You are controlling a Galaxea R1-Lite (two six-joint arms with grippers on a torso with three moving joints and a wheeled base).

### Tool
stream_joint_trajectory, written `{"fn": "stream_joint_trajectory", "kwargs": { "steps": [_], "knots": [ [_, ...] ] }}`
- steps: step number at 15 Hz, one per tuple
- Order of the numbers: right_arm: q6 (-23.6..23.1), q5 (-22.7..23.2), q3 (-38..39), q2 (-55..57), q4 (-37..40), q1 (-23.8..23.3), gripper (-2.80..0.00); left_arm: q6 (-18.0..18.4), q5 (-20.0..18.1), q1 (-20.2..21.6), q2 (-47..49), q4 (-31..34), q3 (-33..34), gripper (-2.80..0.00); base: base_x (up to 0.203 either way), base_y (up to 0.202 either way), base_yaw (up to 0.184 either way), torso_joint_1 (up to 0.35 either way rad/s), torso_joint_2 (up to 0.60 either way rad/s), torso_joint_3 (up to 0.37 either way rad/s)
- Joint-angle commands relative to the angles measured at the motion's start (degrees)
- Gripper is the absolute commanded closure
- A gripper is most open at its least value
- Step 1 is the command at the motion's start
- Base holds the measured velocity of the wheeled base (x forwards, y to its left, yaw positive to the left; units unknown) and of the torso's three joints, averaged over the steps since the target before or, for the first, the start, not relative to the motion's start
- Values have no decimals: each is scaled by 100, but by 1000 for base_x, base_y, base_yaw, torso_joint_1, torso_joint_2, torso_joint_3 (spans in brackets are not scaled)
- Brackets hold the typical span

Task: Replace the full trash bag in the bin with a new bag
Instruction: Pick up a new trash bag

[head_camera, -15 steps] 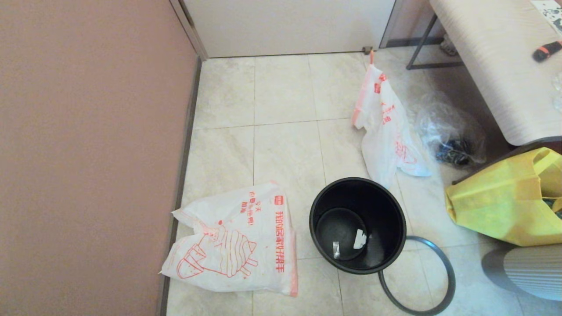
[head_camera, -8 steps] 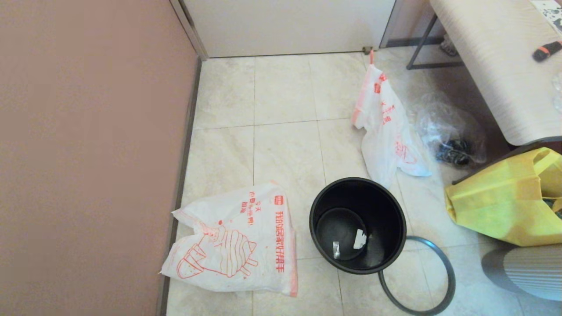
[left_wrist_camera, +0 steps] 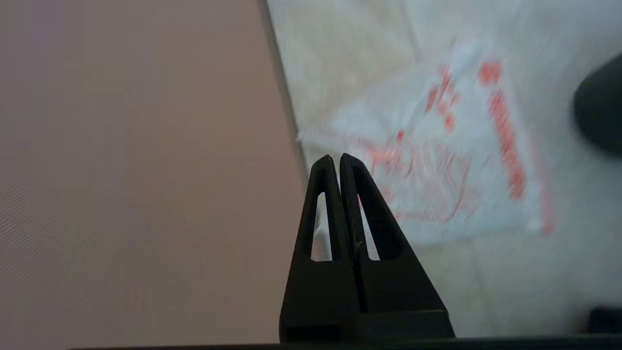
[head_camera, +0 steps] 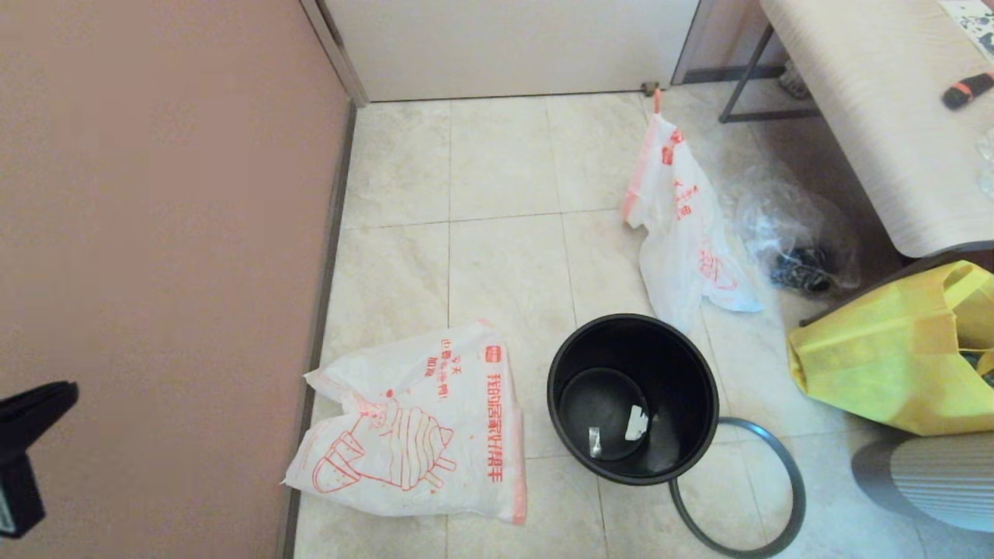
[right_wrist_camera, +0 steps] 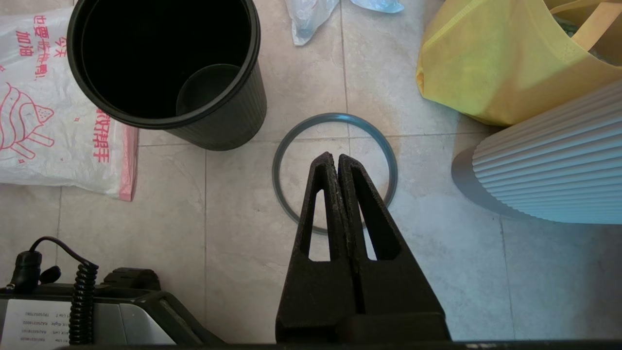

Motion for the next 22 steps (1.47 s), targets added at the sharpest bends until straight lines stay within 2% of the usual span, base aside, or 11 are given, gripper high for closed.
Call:
{"fn": "stream_joint_trajectory", "kwargs": {
  "steps": [1,4,6,14,18,19,22],
  "knots": [
    [-5,4,3,11,3,1,0,47,122,-171,798,-2,-73,0,0,0,0,0,0,0],
    [-5,4,-1,11,3,1,0,49,328,-704,1726,-69,-172,0,0,0,0,0,0,0],
    [-5,4,3,11,3,1,0,-17,544,-855,2505,-368,-224,0,0,0,0,0,0,0],
    [-5,4,-4,11,3,1,0,-61,1078,-1050,6144,-2837,-364,0,0,0,0,0,0,0],
    [-5,4,2,11,3,1,0,-67,1451,-1060,8130,-4111,-830,0,0,0,0,0,0,0],
    [-5,4,-2,11,3,1,0,-68,1496,-1082,8488,-4321,-1039,-280,0,0,0,0,0,0],
    [-5,4,0,11,3,1,0,-72,1545,-1120,9196,-4595,-1793,-280,0,0,0,0,0,0]
  ]
}}
